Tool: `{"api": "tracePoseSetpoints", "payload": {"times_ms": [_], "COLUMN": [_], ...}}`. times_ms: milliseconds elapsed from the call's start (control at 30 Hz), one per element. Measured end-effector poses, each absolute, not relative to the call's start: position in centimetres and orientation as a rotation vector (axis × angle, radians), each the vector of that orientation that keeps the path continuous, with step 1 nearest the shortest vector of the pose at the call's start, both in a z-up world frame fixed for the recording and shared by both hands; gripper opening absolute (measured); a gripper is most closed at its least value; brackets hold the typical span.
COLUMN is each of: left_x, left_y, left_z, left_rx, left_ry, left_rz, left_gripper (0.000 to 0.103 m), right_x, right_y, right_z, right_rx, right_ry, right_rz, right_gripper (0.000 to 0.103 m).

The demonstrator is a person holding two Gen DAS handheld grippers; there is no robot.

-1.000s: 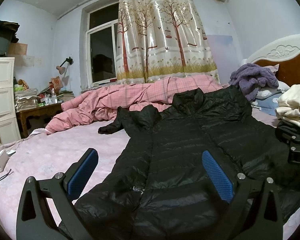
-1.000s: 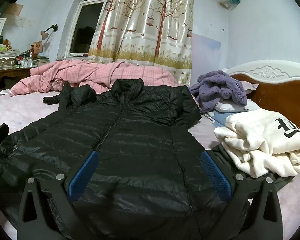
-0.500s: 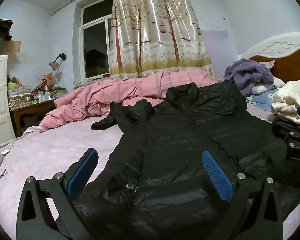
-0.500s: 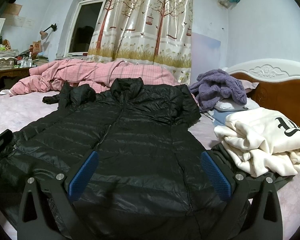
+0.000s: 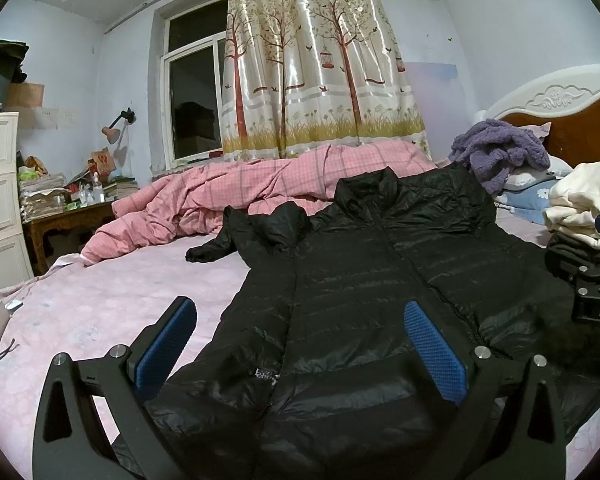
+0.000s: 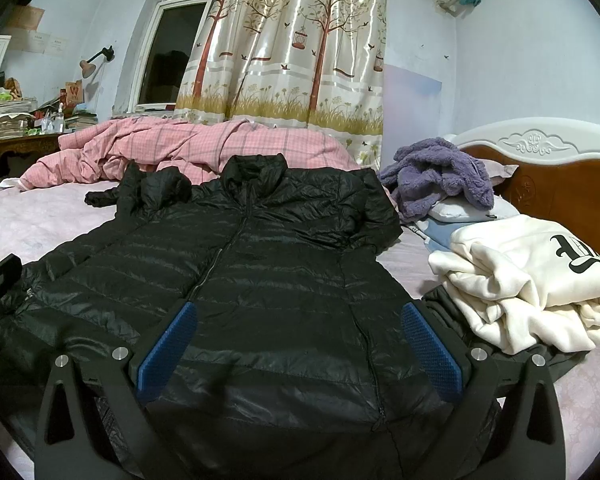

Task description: Fold large clothes

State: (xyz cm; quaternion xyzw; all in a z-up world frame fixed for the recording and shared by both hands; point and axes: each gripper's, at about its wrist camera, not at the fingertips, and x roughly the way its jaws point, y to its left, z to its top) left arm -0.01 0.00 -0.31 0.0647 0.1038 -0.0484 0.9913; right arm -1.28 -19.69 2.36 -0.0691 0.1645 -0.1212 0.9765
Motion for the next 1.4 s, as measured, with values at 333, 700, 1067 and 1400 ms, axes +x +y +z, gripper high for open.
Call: {"api": "tracePoseSetpoints", "payload": {"times_ms": [333, 700, 1067, 1400], "left_x": [-0.5, 0.1, 1.4, 0.8], "left_y": [2.0, 2.5, 5.5, 4.0], "left_z": [-0.1, -0.2, -0.7, -0.4], "left_rx": [0.038, 0.002, -0.17, -0.102], "left_ry": [0.203, 0.233, 0.297, 0.277], "left_rz": [-0.096, -0.098, -0.103, -0.113], "left_gripper": [0.103, 0.103, 0.103, 0.103], "right_x": [-1.8, -2.8, -2.8, -1.8], "right_y": [-21.0, -21.5, -20.9, -20.8], "right_z": [1.5, 2.5, 2.5, 2.3], "right_rx": [-0.081, -0.056, -0.096, -0.1], "right_ry": [0.311, 0.283, 0.304, 0.359], "right_rz": [-0.275, -0.349, -0.386, -0.412], "right_gripper": [0.102, 0.102, 0.102, 0.102]}}
